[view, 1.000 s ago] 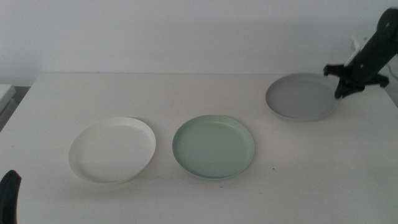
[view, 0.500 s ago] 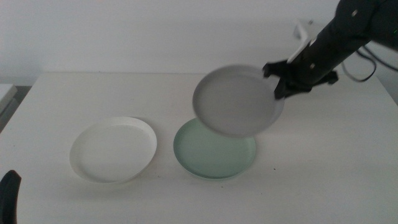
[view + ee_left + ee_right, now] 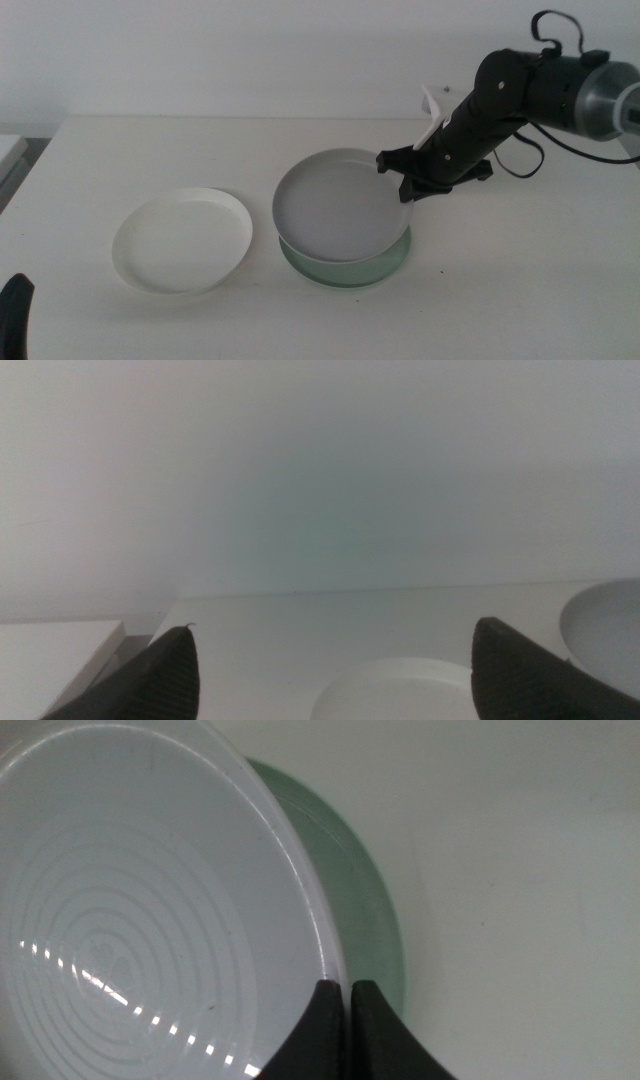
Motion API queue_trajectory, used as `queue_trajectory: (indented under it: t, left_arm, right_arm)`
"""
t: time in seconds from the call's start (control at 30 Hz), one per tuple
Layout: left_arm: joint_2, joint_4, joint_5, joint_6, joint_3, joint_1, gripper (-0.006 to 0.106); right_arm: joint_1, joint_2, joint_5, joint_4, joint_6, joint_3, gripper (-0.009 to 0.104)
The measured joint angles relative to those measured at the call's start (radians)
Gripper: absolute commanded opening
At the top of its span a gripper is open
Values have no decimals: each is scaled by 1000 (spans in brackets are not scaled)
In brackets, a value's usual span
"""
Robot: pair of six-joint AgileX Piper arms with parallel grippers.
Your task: Stack the three bowls on top of each other.
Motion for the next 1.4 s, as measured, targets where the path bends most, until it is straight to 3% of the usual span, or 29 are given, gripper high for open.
queue_trajectory:
  t: [0.33, 0.4, 0.47, 0.67, 0.8, 1.07, 1.27, 1.4]
  left_arm:
    - [0, 0, 0, 2, 0, 0, 94]
    - [0, 0, 0, 2, 0, 0, 94]
    - [0, 0, 0, 2, 0, 0, 94]
    - [0, 0, 0, 2, 0, 0, 94]
    - [0, 0, 0, 2, 0, 0, 94]
    - [0, 0, 0, 2, 0, 0, 94]
    - [0, 0, 0, 2, 0, 0, 94]
    - [0, 0, 0, 2, 0, 0, 94]
  right_arm:
    - [0, 59, 29, -6, 9, 0, -2]
    - [0, 59, 31, -6, 11, 0, 3]
    - [0, 59, 31, -10, 11, 0, 15]
    - [0, 59, 34, -14, 4, 0, 66]
    - [0, 5, 75, -14, -69, 0, 85]
    - [0, -354, 176, -4, -290, 22, 87]
    - [0, -738, 108, 88, -384, 221, 87]
    - [0, -950, 55, 109, -398, 370, 87]
